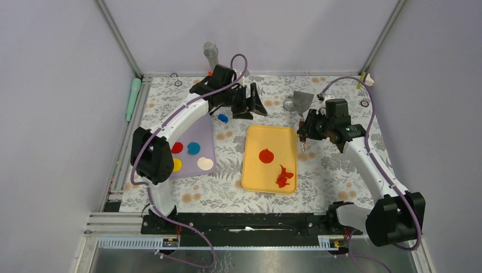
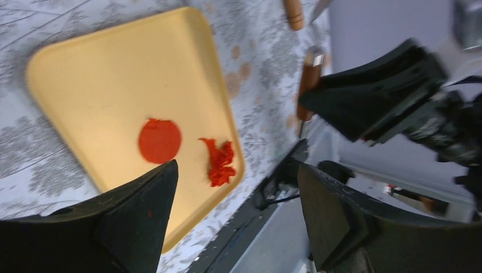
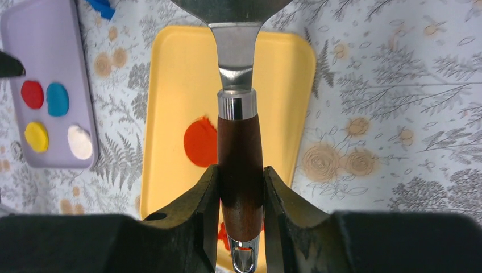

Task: Roll out the dumpling wrappers from the dough
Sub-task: Pick up the spatula from the center of the board.

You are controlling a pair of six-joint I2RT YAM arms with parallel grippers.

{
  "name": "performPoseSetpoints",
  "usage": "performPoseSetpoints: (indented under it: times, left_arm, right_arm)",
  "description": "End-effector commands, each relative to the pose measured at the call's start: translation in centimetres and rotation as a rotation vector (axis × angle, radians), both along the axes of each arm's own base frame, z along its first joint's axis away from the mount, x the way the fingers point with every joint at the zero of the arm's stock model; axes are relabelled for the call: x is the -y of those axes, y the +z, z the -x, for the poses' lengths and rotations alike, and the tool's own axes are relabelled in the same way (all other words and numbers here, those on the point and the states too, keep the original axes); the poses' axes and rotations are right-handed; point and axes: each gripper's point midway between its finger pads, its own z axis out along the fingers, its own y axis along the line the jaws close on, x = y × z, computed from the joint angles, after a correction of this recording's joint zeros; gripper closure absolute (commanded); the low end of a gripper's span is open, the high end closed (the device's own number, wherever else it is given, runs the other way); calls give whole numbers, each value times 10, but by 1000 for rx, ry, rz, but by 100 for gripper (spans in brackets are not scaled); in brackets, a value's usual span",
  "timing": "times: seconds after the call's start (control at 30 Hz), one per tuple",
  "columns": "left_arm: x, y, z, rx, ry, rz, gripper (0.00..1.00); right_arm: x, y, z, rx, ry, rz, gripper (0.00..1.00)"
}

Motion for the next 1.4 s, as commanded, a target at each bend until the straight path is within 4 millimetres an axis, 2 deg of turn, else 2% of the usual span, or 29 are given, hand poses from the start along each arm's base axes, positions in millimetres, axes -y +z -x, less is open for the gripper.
performPoseSetpoints:
  times: [0.0, 0.07, 0.13, 0.37, 0.53, 0.67, 0.73, 0.83, 1.1, 1.37]
  left_arm:
    - [34, 55, -13, -4, -29, 268, 19]
    - [43, 65, -18, 17, -30, 309, 17]
    - [48, 67, -21, 42, -30, 292, 15]
    - [61, 35, -24, 28, -38, 111, 12]
    - [63, 28, -23, 42, -25, 75, 15]
    - [64, 23, -23, 23, -31, 74, 31]
    - [65, 21, -23, 20, -31, 73, 44]
    - [65, 18, -25, 18, -27, 67, 52]
    - [66, 10, -29, 38, -44, 53, 49]
    - [66, 6, -11, -12, -199, 23, 48]
  right_arm:
    - [-20, 18, 15, -12, 101, -30, 100]
    - [-27, 20, 20, -18, 124, -29, 100]
    - [-37, 23, 23, -24, 158, -30, 100]
    - [-67, 34, 32, -22, 273, -42, 100]
    - [-78, 35, 39, -31, 315, -35, 100]
    - [-79, 32, 43, -41, 321, -29, 100]
    - [-78, 31, 45, -45, 323, -29, 100]
    - [-78, 31, 48, -49, 332, -28, 100]
    - [-73, 25, 61, -95, 379, 6, 100]
    - [-66, 26, 73, -135, 459, 70, 100]
